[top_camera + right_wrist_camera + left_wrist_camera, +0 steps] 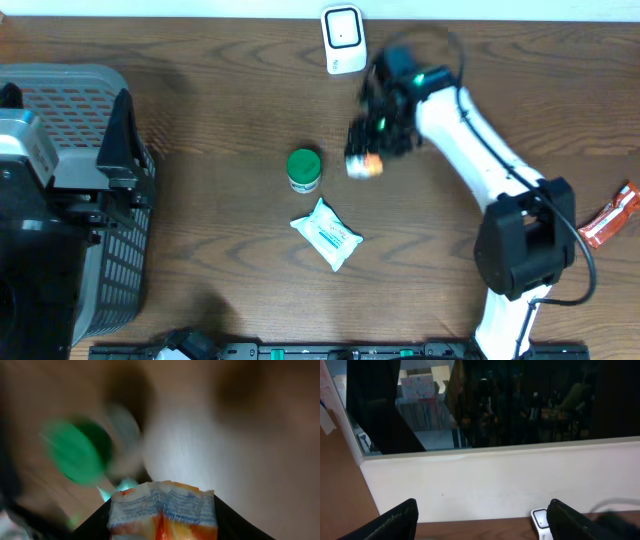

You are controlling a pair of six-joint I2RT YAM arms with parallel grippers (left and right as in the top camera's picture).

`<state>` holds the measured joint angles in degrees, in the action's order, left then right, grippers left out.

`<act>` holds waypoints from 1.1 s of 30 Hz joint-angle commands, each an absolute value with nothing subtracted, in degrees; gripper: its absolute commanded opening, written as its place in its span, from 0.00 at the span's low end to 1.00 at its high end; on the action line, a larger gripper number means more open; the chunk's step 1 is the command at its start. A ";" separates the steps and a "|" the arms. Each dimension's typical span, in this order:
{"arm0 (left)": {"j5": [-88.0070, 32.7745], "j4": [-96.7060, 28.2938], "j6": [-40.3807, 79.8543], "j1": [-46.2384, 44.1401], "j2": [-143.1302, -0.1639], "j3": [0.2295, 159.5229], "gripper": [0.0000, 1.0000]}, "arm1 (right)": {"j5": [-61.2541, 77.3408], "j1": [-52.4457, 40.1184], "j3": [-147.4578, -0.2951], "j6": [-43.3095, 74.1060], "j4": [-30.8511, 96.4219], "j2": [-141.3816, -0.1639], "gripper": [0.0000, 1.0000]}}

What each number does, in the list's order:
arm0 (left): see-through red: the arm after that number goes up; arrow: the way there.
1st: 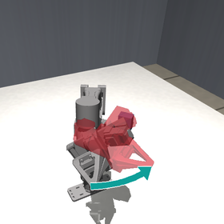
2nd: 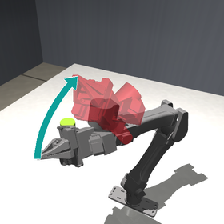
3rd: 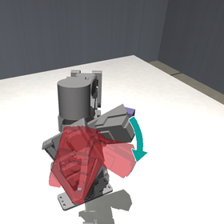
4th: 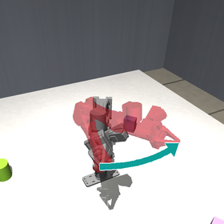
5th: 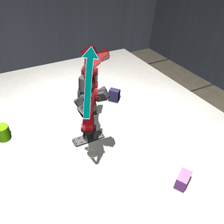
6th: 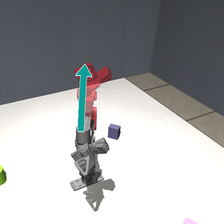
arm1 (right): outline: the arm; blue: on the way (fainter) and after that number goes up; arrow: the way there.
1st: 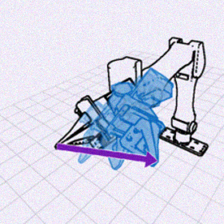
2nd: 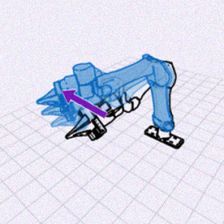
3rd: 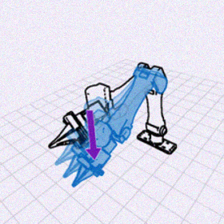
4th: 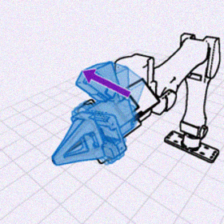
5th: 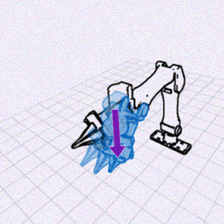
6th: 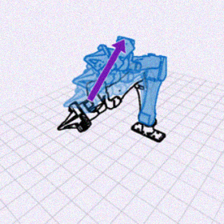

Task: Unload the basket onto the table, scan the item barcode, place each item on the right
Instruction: 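Lift the orange box and hold it under the scanner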

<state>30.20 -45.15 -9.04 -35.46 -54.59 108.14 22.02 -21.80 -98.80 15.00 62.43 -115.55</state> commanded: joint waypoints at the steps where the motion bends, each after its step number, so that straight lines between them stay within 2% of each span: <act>1: 30.70 -44.99 -9.19 -35.44 -54.17 107.83 0.82 | 19.03 -19.70 -108.12 15.55 58.85 -115.50 0.47; 7: 30.70 -44.99 -9.19 -35.44 -54.17 107.83 0.82 | 9.32 -19.07 -111.66 15.55 44.03 -115.52 0.48; 15: 30.70 -44.99 -9.19 -35.44 -54.17 107.83 0.82 | 2.61 -19.20 -110.72 11.86 23.11 -117.67 0.44; 33: 30.70 -44.99 -9.19 -35.44 -54.17 107.83 0.82 | -1.52 -20.25 -110.72 11.94 -19.51 -139.20 0.42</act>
<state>30.20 -45.15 -9.04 -35.46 -54.57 108.12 1.52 -19.79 -110.52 12.49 -16.21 -136.25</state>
